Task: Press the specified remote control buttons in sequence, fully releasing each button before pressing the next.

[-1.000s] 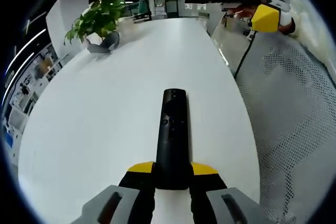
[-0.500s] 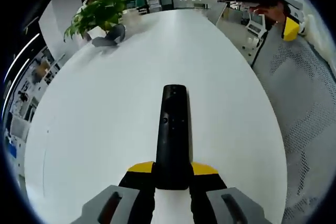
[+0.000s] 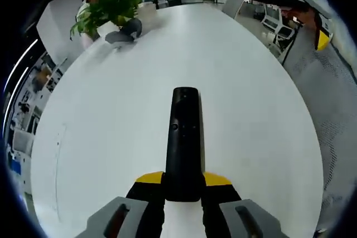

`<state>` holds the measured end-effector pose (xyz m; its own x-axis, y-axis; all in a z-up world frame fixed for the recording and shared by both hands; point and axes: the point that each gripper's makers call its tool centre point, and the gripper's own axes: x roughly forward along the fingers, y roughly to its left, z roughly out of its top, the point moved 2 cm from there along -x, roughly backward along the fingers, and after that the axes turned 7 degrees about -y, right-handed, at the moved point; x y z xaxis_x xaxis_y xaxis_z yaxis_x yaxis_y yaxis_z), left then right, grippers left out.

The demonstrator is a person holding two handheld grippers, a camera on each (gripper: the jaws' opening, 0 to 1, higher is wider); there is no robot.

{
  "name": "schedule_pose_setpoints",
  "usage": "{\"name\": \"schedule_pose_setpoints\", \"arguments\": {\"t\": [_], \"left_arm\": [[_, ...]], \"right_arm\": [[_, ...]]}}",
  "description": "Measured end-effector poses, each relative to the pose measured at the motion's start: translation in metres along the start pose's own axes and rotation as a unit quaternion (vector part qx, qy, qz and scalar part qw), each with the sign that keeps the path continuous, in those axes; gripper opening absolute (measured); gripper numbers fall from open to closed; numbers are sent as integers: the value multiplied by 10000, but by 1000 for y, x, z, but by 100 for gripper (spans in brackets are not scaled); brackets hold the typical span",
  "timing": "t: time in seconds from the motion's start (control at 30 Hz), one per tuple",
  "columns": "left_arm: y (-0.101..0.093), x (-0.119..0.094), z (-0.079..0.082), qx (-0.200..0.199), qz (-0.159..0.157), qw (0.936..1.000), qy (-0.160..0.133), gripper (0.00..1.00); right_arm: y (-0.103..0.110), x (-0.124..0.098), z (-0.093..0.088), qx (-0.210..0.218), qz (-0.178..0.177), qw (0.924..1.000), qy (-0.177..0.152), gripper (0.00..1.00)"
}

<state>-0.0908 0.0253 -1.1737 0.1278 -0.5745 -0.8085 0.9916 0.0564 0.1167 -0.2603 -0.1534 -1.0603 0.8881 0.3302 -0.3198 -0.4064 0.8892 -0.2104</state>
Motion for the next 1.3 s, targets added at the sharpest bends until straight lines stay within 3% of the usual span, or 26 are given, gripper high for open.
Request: {"name": "schedule_pose_setpoints", "arguments": {"t": [0.87, 0.93, 1.07, 1.17, 1.23, 1.3], "left_arm": [[90, 10, -4, 210, 69, 9993, 308, 24], [89, 11, -4, -13, -34, 9995, 329, 24], [88, 9, -4, 199, -82, 9994, 270, 24], [88, 9, -5, 18, -81, 9997, 251, 24], [91, 9, -4, 152, 45, 9996, 212, 29], [101, 6, -5, 55, 454, 9986, 256, 39]], "right_arm": [[-5, 2, -12, -120, -164, 9993, 329, 90], [-5, 2, -13, -116, -160, 9992, 336, 90], [-5, 2, -13, -117, -148, 9991, 370, 90], [-4, 2, -14, -152, -130, 9991, 381, 90], [-4, 2, -14, -152, -127, 9991, 368, 90], [-4, 2, -14, -155, -140, 9991, 374, 90]]}}
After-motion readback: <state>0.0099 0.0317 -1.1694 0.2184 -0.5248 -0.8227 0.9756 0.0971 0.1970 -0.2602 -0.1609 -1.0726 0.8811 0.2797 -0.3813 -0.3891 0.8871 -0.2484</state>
